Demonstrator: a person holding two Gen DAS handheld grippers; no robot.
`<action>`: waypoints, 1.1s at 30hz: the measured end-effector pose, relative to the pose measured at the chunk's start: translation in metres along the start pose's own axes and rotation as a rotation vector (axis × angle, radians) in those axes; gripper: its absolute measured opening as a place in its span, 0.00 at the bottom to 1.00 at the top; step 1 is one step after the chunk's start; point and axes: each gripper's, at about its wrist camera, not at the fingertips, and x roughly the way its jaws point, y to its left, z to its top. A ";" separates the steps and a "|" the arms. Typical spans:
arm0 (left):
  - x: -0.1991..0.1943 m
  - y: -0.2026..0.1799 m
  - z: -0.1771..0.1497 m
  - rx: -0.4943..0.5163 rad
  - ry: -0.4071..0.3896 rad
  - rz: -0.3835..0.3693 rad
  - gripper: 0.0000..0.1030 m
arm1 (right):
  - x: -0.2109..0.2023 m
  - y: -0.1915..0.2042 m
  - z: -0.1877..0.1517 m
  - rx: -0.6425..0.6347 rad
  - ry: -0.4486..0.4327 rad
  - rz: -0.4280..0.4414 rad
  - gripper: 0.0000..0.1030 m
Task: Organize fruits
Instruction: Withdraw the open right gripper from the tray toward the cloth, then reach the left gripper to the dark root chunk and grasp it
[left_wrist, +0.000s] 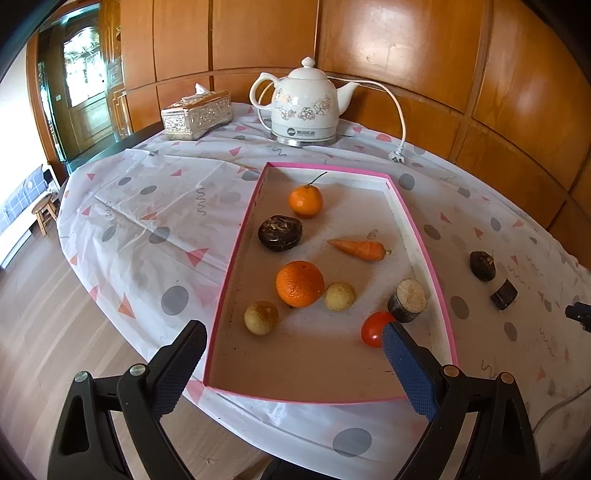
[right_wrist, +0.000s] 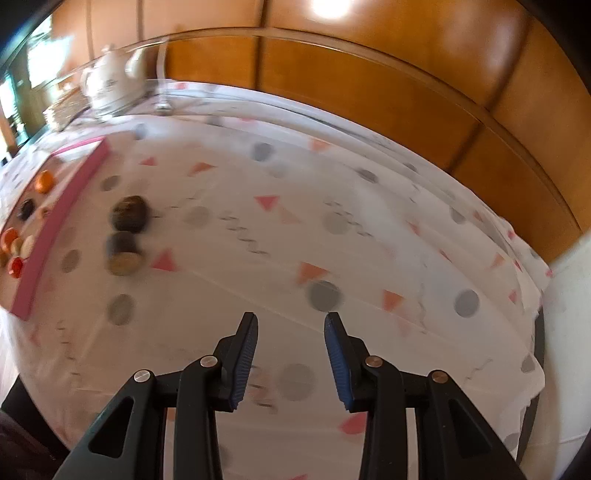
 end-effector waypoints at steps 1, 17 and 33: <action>0.000 -0.001 0.000 0.003 0.001 0.000 0.93 | 0.003 -0.008 -0.002 0.020 0.005 -0.007 0.37; 0.002 -0.036 -0.002 0.122 0.014 -0.049 0.93 | 0.032 -0.085 -0.021 0.347 0.150 -0.081 0.37; 0.005 -0.086 0.010 0.207 0.054 -0.195 0.74 | 0.023 -0.079 -0.013 0.328 0.123 -0.037 0.37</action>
